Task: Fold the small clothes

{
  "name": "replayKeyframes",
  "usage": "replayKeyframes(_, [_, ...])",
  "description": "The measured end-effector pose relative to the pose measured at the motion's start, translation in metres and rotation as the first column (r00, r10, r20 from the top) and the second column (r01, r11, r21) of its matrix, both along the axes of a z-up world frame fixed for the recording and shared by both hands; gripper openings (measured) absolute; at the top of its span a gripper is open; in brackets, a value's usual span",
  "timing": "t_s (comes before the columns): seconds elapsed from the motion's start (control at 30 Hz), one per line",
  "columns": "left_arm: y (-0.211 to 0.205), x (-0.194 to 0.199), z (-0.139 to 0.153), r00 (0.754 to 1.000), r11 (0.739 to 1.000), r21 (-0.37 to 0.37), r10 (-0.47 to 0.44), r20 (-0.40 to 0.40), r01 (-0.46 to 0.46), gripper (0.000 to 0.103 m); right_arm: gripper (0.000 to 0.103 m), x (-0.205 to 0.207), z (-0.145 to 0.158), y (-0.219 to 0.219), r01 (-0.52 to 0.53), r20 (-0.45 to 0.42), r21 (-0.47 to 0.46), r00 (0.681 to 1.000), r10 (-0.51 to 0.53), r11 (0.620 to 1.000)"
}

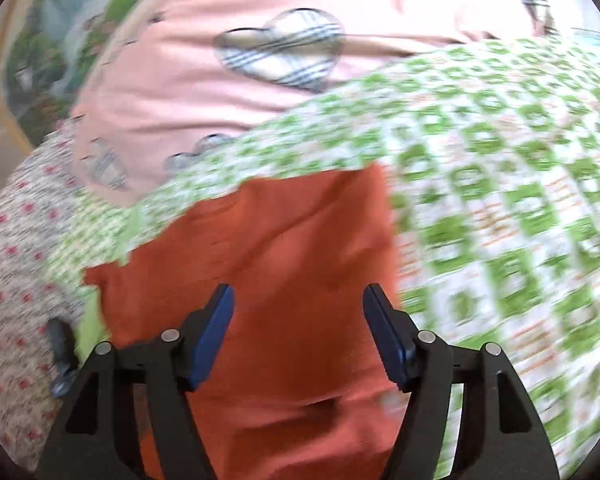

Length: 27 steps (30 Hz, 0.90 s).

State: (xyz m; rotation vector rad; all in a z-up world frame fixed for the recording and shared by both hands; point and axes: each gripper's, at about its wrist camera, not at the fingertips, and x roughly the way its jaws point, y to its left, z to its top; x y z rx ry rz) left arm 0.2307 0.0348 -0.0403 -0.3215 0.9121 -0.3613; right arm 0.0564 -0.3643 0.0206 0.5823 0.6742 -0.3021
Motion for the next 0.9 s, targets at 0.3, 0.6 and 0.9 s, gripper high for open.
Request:
replayKeyframes(0.3, [0.012,0.006,0.034,0.981,0.986,0.139,0.068,0.183,-0.094,0.005,0.068,0.041,-0.034,-0.017,-0.021,-0.120,0.005,0.993,0.022,1.000])
replayKeyframes(0.6, [0.016,0.017,0.023,0.983,0.977,0.183,0.076,0.166,-0.106,0.005,0.012,0.069,-0.051,-0.003,-0.117,-0.167,0.024,0.979,0.120,0.993])
replayKeyframes(0.9, [-0.018,0.030,0.034,0.976,0.975,0.216,-0.009,0.220,-0.040,0.005,0.010,0.036,-0.028,-0.029,0.035,-0.060,-0.031,0.998,-0.037,0.999])
